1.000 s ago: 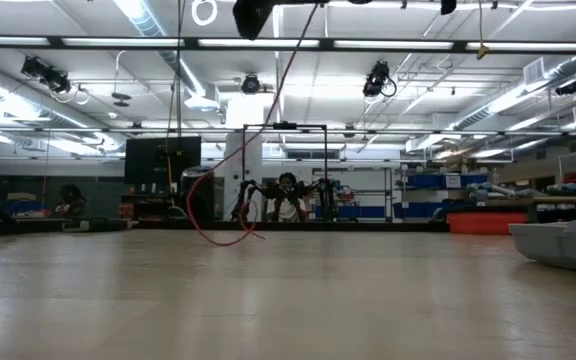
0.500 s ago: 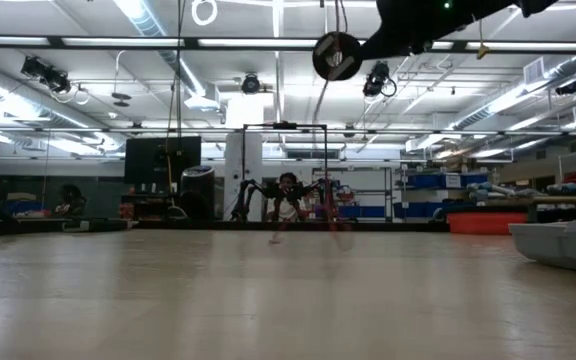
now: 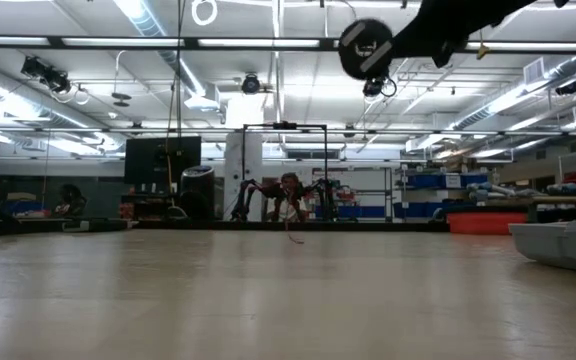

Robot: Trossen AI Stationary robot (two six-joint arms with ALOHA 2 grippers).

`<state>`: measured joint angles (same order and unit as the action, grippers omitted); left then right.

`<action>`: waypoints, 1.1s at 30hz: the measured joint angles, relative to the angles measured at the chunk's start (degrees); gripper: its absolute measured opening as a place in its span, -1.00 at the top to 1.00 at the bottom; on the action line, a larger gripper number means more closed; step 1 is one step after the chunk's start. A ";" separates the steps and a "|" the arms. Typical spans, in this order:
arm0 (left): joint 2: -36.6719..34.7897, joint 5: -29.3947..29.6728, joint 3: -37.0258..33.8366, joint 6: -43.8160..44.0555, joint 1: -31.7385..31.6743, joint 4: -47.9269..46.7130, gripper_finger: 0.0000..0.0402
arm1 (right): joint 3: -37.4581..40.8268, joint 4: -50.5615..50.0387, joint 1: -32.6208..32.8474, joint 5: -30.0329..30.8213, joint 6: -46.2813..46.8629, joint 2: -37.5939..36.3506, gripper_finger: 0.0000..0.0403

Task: Coil cords
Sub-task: Uncoil the wire

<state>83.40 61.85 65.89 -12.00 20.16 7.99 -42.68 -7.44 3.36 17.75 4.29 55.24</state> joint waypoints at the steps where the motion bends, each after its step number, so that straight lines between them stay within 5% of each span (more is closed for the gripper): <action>1: 0.00 0.11 0.00 -0.02 -0.30 -0.56 0.99 | 0.00 -0.04 0.02 -1.96 0.91 -0.81 0.99; 9: 0.02 -3.06 0.00 1.68 -1.68 -5.24 0.99 | 0.00 4.30 0.04 -13.19 3.63 -7.29 0.99; 18: 0.02 -28.64 0.00 6.70 -1.72 -6.85 0.99 | 0.00 14.81 1.06 -14.43 0.39 -8.82 0.99; 26: 0.02 -48.55 0.00 14.07 -1.45 -6.65 0.99 | 0.00 22.12 1.18 -6.62 -4.34 -6.21 0.99; 33: 0.04 -51.53 0.00 15.29 0.84 -6.21 0.99 | 0.00 24.79 0.71 4.58 -9.86 -2.01 0.99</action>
<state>83.44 10.32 65.89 3.29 21.00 1.78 -42.68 17.35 4.07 22.33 -5.57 53.23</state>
